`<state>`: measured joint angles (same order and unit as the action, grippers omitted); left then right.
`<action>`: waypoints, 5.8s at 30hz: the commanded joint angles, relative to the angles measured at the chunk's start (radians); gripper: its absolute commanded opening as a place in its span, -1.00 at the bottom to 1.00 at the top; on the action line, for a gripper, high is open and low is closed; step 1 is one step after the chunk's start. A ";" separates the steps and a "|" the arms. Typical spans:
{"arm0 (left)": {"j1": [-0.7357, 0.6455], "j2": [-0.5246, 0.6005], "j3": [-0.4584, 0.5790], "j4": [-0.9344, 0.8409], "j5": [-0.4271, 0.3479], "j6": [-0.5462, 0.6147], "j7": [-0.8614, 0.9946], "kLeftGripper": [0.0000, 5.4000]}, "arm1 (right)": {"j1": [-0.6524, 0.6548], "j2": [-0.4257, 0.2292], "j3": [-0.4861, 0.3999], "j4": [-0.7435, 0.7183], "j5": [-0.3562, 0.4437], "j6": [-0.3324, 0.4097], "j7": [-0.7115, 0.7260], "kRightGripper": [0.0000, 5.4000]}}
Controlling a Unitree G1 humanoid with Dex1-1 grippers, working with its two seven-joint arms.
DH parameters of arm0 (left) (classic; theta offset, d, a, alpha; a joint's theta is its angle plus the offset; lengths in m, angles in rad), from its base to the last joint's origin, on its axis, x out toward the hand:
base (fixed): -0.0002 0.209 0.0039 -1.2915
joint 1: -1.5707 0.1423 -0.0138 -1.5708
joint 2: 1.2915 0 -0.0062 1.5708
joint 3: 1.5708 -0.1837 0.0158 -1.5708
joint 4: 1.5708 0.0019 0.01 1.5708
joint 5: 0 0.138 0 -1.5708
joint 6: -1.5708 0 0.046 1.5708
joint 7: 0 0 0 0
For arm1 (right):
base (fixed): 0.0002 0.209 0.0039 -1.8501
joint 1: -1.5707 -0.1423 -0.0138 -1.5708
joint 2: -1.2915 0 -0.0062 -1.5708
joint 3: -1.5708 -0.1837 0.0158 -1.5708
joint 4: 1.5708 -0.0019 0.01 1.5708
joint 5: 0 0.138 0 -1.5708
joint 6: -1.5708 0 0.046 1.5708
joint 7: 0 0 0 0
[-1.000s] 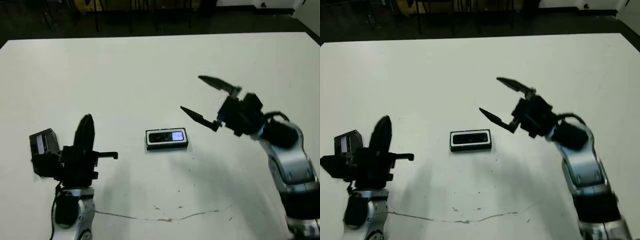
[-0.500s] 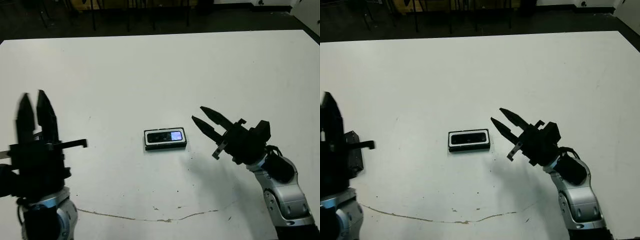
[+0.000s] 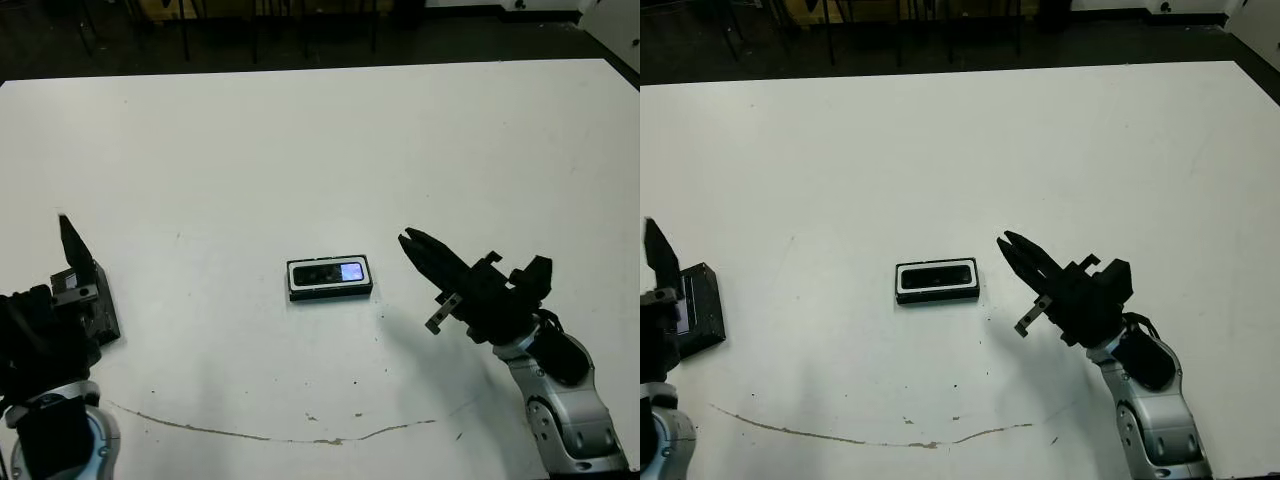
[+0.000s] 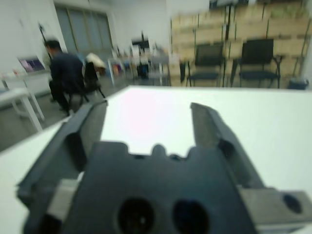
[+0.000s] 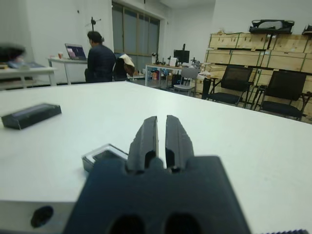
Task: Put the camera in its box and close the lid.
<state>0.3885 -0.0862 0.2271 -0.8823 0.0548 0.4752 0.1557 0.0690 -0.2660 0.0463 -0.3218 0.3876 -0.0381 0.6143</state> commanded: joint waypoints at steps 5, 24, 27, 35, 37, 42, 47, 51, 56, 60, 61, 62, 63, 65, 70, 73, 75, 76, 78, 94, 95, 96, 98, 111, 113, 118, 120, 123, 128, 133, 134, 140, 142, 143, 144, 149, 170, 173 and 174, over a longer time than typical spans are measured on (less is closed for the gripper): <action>0.182 -0.039 0.083 0.085 -0.059 0.173 -0.034 0.99 | -0.008 -0.019 -0.031 0.204 -0.043 -0.075 0.028 -1.00; 0.133 -0.035 0.086 0.228 -0.060 0.280 -0.031 0.99 | -0.064 -0.008 -0.057 0.324 0.025 -0.181 0.170 -1.00; 0.132 -0.036 0.091 0.247 -0.073 0.285 -0.038 0.99 | -0.058 -0.011 -0.053 0.309 0.008 -0.180 0.162 -1.00; 0.100 -0.094 0.140 0.298 -0.139 0.278 0.011 0.99 | -0.056 -0.005 -0.057 0.322 0.011 -0.199 0.175 -1.00; 0.102 -0.094 0.136 0.315 -0.146 0.257 0.029 0.99 | -0.056 -0.008 -0.057 0.320 0.010 -0.194 0.173 -1.00; 0.102 -0.128 0.183 0.360 -0.280 0.175 0.017 0.99 | -0.057 -0.007 -0.058 0.313 0.033 -0.180 0.180 -1.00; 0.089 -0.177 0.215 0.371 -0.369 0.148 0.068 0.83 | -0.048 -0.012 -0.062 0.302 0.034 -0.190 0.180 -1.00; 0.100 -0.176 0.171 0.371 -0.350 0.122 0.107 0.55 | -0.031 -0.028 -0.073 0.275 0.029 -0.197 0.185 -1.00; 0.113 -0.151 0.144 0.374 -0.364 0.115 0.106 0.19 | -0.020 -0.034 -0.086 0.256 0.035 -0.212 0.191 -1.00; 0.124 -0.143 0.122 0.368 -0.364 0.101 0.098 -0.06 | -0.015 -0.033 -0.089 0.242 0.022 -0.216 0.182 -1.00; 0.126 -0.141 0.117 0.367 -0.364 0.098 0.097 -0.10 | -0.014 -0.032 -0.088 0.240 0.022 -0.214 0.181 -1.00; 0.128 -0.140 0.113 0.365 -0.364 0.094 0.097 -0.13 | -0.013 -0.031 -0.087 0.239 0.023 -0.211 0.181 -1.00; 0.131 -0.137 0.109 0.363 -0.364 0.087 0.092 -0.15 | -0.014 -0.031 -0.086 0.241 0.023 -0.210 0.182 -1.00; 0.134 -0.128 0.099 0.353 -0.361 0.076 0.084 -0.17 | -0.015 -0.030 -0.083 0.244 0.019 -0.211 0.182 -1.00; 0.142 -0.084 0.058 0.304 -0.329 0.037 0.042 -0.17 | -0.018 -0.028 -0.074 0.243 0.016 -0.198 0.179 -1.00; 0.132 -0.072 0.053 0.270 -0.344 0.028 0.006 -0.17 | -0.019 -0.024 -0.067 0.243 0.012 -0.198 0.174 -1.00; 0.122 -0.052 0.043 0.241 -0.351 0.026 -0.029 -0.17 | -0.017 -0.022 -0.060 0.241 0.008 -0.196 0.168 -1.00; 0.115 -0.041 0.035 0.223 -0.349 0.030 -0.043 -0.17 | -0.015 -0.022 -0.057 0.239 0.005 -0.193 0.165 -1.00; 0.099 -0.020 0.010 0.190 -0.332 0.033 -0.067 -0.17 | -0.013 -0.020 -0.051 0.238 0.001 -0.194 0.159 -1.00; -0.079 0.097 -0.233 0.114 -0.172 0.100 -0.219 -0.17 | 0.004 -0.016 -0.028 0.228 0.005 -0.165 0.140 -1.00; -0.092 0.113 -0.252 0.122 -0.170 0.109 -0.230 -0.17 | 0.002 -0.014 -0.027 0.235 0.004 -0.179 0.144 -1.00; -0.105 0.130 -0.272 0.127 -0.165 0.120 -0.240 -0.17 | 0.001 -0.011 -0.027 0.241 0.002 -0.190 0.147 -1.00; -0.130 0.163 -0.309 0.145 -0.163 0.131 -0.271 -0.17 | -0.002 -0.006 -0.026 0.246 0.010 -0.192 0.152 -1.00; -0.217 0.317 -0.356 0.244 -0.195 0.115 -0.437 -0.17 | -0.010 0.002 -0.022 0.254 0.007 -0.171 0.134 -1.00; -0.225 0.341 -0.353 0.250 -0.197 0.110 -0.459 -0.17 | -0.011 0.004 -0.021 0.259 0.004 -0.174 0.132 -1.00; -0.245 0.377 -0.335 0.257 -0.212 0.126 -0.487 -0.17 | -0.012 0.000 -0.025 0.290 -0.076 -0.209 0.080 -1.00; -0.252 0.389 -0.327 0.257 -0.223 0.138 -0.495 -0.17 | -0.016 -0.003 -0.026 0.294 -0.078 -0.205 0.080 -1.00; -0.258 0.404 -0.313 0.257 -0.243 0.154 -0.510 -0.17 | -0.009 -0.006 -0.027 0.246 -0.044 -0.132 0.065 -1.00; -0.250 0.409 -0.301 0.237 -0.262 0.175 -0.507 -0.17 | 0.011 -0.013 -0.022 0.133 -0.032 -0.027 0.022 -1.00; -0.178 0.367 -0.286 0.207 -0.248 0.139 -0.445 -0.17 | 0.008 -0.008 -0.030 0.149 -0.016 -0.034 0.043 -1.00; -0.162 0.365 -0.285 0.205 -0.245 0.126 -0.441 -0.17 | 0.010 -0.007 -0.030 0.142 -0.011 -0.026 0.039 -1.00; -0.096 0.390 -0.264 0.228 -0.262 0.053 -0.481 -0.17 | 0.003 -0.015 -0.026 0.152 -0.023 -0.039 0.047 -1.00; -0.095 0.419 -0.254 0.245 -0.266 0.022 -0.523 -0.17 | 0.004 -0.017 -0.026 0.141 -0.018 -0.024 0.046 -1.00; -0.095 0.430 -0.247 0.249 -0.272 0.022 -0.537 -0.17 | 0.008 -0.019 -0.025 0.122 -0.021 -0.011 0.036 -1.00; -0.095 0.437 -0.240 0.251 -0.277 0.023 -0.546 -0.17 | 0.012 -0.021 -0.024 0.104 -0.028 0.000 0.025 -1.00; -0.087 0.451 -0.215 0.265 -0.287 0.011 -0.562 -0.17 | 0.020 -0.022 -0.025 0.072 -0.030 0.022 0.010 -1.00; 0.093 0.356 -0.267 0.218 -0.186 0.027 -0.383 -0.17 | 0.047 -0.022 -0.025 -0.028 -0.013 0.120 -0.027 -1.00; 0.096 0.360 -0.288 0.239 -0.173 0.018 -0.385 -0.17 | 0.050 -0.029 -0.023 -0.041 -0.024 0.117 -0.033 -1.00; 0.096 0.366 -0.295 0.247 -0.163 0.013 -0.385 -0.17 | 0.050 -0.032 -0.022 -0.049 -0.026 0.122 -0.036 -1.00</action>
<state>0.4761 0.2699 -0.0585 -0.6623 -0.1230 0.4812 -0.2268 0.1075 -0.2849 0.0223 -0.3654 0.3714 0.0673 0.5854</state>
